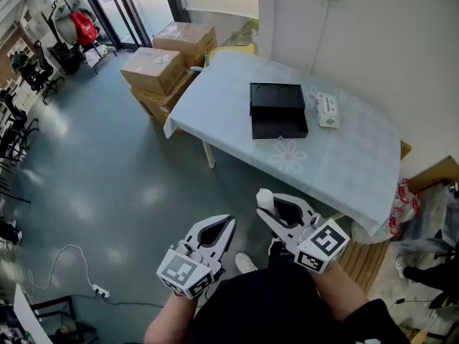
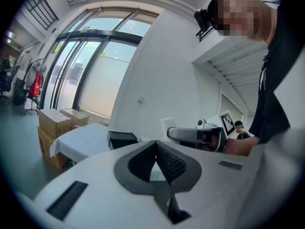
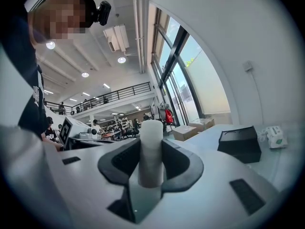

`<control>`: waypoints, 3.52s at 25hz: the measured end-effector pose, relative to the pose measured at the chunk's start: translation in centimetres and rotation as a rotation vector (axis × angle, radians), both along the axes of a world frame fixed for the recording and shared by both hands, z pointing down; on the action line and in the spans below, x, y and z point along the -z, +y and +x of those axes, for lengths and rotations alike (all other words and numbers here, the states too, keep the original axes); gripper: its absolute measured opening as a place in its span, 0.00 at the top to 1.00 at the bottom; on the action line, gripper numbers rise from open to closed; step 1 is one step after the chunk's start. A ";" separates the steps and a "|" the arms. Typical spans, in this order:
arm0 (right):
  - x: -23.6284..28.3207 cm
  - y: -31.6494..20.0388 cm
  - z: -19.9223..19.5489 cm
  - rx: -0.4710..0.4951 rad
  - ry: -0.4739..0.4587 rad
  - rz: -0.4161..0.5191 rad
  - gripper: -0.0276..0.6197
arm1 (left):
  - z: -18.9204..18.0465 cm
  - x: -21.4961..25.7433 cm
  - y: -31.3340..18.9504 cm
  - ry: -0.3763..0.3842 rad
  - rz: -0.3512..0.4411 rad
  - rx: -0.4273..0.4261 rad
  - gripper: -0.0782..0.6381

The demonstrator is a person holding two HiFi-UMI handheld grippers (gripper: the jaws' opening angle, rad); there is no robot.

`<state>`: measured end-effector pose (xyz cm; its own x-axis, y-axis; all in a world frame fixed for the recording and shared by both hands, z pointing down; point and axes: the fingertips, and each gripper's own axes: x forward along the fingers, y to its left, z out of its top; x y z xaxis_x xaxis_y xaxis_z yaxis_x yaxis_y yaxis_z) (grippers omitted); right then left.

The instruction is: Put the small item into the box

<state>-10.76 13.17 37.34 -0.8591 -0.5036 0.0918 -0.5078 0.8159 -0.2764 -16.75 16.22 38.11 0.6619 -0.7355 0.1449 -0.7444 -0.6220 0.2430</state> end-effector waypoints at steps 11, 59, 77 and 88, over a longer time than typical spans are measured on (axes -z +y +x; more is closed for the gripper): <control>-0.2 -5.9 4.7 0.001 -0.009 -0.013 0.74 | 4.6 -0.1 -5.6 -0.006 -0.010 0.004 0.88; -3.5 -34.9 14.0 -0.041 0.116 -0.007 0.74 | 14.3 -2.4 -30.6 -0.135 -0.023 -0.074 0.88; -19.4 -41.8 7.1 0.129 0.559 -0.149 0.74 | 10.6 -11.7 -36.2 -0.177 -0.159 -0.233 0.88; -27.6 -42.0 5.8 0.259 0.841 -0.227 0.74 | 8.4 -14.5 -38.7 -0.142 -0.234 -0.261 0.88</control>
<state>-4.93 -28.86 64.95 -0.5471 -0.1974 0.8134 -0.4232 0.9037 -0.0653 -8.40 -22.52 52.61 0.7837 -0.4811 0.3929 -0.6050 -0.7346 0.3071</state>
